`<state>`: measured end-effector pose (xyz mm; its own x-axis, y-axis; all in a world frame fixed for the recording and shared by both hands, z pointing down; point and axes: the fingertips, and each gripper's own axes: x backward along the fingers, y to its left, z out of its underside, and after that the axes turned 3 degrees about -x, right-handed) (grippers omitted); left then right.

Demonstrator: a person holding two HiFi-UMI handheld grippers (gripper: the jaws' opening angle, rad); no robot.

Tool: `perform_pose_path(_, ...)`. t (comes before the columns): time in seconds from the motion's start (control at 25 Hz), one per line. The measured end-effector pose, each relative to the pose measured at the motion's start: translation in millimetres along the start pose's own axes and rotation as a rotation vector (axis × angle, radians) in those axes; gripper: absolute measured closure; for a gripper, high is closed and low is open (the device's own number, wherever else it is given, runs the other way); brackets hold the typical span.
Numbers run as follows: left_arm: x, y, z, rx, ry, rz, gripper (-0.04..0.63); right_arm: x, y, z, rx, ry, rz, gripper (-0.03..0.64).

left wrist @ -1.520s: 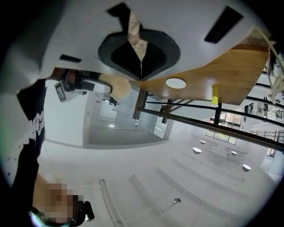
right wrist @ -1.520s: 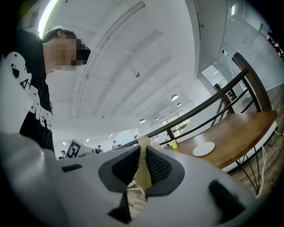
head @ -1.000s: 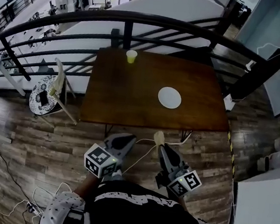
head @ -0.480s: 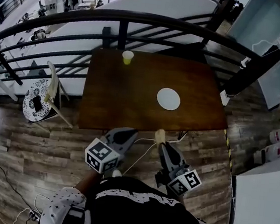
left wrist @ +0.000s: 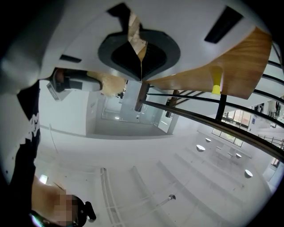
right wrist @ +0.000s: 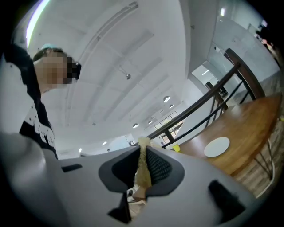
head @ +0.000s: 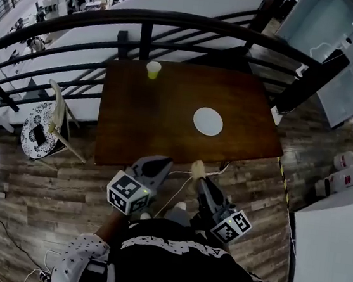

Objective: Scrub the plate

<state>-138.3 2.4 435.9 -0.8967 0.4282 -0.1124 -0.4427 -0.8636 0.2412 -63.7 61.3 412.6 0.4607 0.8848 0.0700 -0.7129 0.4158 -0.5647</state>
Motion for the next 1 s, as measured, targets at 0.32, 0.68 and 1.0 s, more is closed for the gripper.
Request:
perform_pose_path(0.32,0,16,-14,0.007,-0.003,-0.068,0.581,-27,-7,-9,0.004,0.045,-0.047,0.568)
perform_pose_path(0.68,-25,66,-30,-0.02,0.014,-0.192,0.581,-91,-36,-29,-0.021,0.069,-0.195,0.568)
perform_pose_path(1.0,-65,82,-42,-0.037,0.027,-0.195,0.581,-113,-76,-56,-0.021,0.061,-0.203,0.568)
